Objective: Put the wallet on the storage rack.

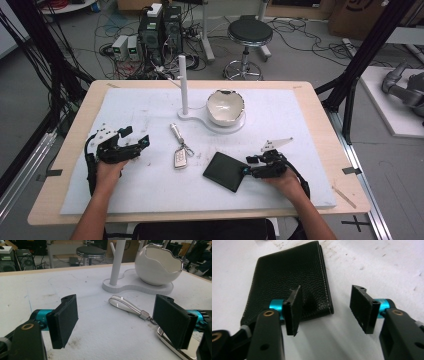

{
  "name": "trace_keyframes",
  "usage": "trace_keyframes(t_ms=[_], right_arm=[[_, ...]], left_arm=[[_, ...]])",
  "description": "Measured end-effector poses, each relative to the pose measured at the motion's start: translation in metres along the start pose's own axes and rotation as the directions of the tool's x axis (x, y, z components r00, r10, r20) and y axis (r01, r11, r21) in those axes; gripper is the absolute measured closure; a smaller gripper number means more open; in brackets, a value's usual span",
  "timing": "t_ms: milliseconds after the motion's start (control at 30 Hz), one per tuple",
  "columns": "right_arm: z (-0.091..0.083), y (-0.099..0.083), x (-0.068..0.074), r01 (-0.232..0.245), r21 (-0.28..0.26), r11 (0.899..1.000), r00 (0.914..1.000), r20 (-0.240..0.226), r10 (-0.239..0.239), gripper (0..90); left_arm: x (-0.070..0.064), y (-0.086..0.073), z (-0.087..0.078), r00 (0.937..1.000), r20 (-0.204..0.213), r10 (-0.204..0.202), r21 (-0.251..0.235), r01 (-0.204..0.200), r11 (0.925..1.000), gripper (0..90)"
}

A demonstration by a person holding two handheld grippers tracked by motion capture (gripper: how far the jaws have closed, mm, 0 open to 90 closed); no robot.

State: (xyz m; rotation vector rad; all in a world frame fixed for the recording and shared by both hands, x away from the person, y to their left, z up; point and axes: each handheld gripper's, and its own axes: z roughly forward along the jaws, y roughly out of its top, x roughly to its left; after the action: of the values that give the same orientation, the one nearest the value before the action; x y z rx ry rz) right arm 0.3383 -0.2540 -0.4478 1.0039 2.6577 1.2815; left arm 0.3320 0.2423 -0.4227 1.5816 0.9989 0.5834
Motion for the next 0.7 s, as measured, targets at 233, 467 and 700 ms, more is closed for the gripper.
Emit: trace_keyframes(t_ms=[233,467,700], right_arm=[[0.0033,0.0002,0.0002,0.002,0.013,1.000,0.9972,-0.074,-0.001,52.1],[-0.0021,0.0031,-0.0013,0.003,0.006,1.000,0.9990,-0.044,-0.003,75.6],[-0.0061,0.0049,-0.0003,0.017,-0.015,1.000,0.9985,-0.052,-0.017,82.6]], left_arm=[[0.0007,-0.0004,0.0005,1.0000,-0.003,0.001,0.007,-0.001,1.0000,20.6],[0.0004,-0.0006,0.0010,1.0000,-0.002,0.001,0.011,-0.001,0.9999,20.9],[0.0002,-0.0005,0.0013,1.0000,0.003,0.003,0.011,-0.003,0.9999,21.3]])
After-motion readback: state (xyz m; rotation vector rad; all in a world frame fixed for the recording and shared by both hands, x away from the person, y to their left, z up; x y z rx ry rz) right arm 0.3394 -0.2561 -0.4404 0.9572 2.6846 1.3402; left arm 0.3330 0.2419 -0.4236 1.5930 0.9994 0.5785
